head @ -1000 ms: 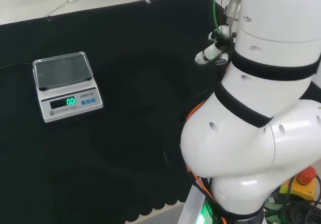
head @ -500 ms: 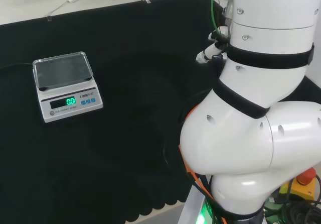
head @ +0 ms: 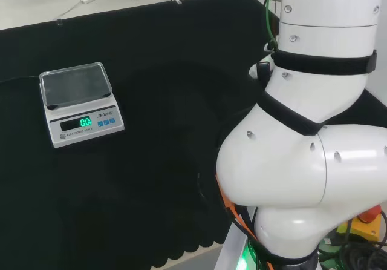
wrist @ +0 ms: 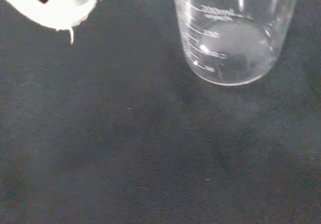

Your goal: Pick up the beaker.

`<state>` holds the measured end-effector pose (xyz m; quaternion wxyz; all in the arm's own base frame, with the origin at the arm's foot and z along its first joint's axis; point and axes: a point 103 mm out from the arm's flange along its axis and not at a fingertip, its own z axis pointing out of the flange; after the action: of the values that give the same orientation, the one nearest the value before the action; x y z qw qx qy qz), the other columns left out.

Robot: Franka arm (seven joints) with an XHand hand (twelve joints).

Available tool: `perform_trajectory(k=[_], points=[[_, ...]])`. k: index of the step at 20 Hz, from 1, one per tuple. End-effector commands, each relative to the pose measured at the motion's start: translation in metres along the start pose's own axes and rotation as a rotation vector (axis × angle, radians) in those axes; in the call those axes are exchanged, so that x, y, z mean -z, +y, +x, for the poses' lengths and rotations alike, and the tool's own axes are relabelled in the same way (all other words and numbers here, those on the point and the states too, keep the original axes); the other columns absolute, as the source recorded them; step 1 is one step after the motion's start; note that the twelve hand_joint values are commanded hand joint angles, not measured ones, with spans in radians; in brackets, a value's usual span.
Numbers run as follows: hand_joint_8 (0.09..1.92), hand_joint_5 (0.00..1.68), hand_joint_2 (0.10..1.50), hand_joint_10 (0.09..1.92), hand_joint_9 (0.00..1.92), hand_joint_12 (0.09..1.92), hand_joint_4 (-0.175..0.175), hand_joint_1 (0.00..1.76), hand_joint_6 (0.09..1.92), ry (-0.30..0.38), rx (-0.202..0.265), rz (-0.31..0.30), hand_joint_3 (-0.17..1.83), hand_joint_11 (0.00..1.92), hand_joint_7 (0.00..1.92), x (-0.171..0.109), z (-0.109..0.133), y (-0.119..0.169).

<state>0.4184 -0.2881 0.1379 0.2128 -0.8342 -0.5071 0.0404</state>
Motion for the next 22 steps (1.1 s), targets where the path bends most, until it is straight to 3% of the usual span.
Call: perform_trajectory(k=[1,5,9,16,18,20,22], points=[[0.69,0.27,0.52,0.9,0.21,1.61,0.043,0.76,0.09,0.026,-0.007,0.042,0.46,0.04,0.14,-0.016,-0.019,0.01],[0.69,0.25,0.51,0.92,0.17,1.63,0.042,0.77,0.09,0.033,-0.009,0.05,0.45,0.02,0.12,-0.032,-0.024,0.013],[0.7,0.25,0.49,0.9,0.29,1.59,0.041,0.83,0.09,0.04,-0.004,0.036,0.45,0.18,0.15,-0.044,-0.018,0.014],[0.71,0.48,0.46,0.73,0.74,1.36,0.029,1.0,0.09,0.044,-0.007,-0.123,0.59,0.61,0.5,-0.049,0.006,0.014],[0.68,0.59,0.46,0.64,0.9,1.29,0.02,1.05,0.22,0.048,-0.01,-0.171,0.65,0.74,0.63,-0.05,0.012,0.014],[0.64,0.66,0.46,0.53,1.07,1.22,0.004,1.11,0.58,0.039,-0.01,-0.214,0.7,0.87,0.8,-0.051,0.017,0.013],[0.63,0.77,0.47,0.46,1.21,1.15,-0.025,1.16,0.82,0.028,-0.011,-0.23,0.73,0.99,0.97,-0.051,0.02,0.013]])
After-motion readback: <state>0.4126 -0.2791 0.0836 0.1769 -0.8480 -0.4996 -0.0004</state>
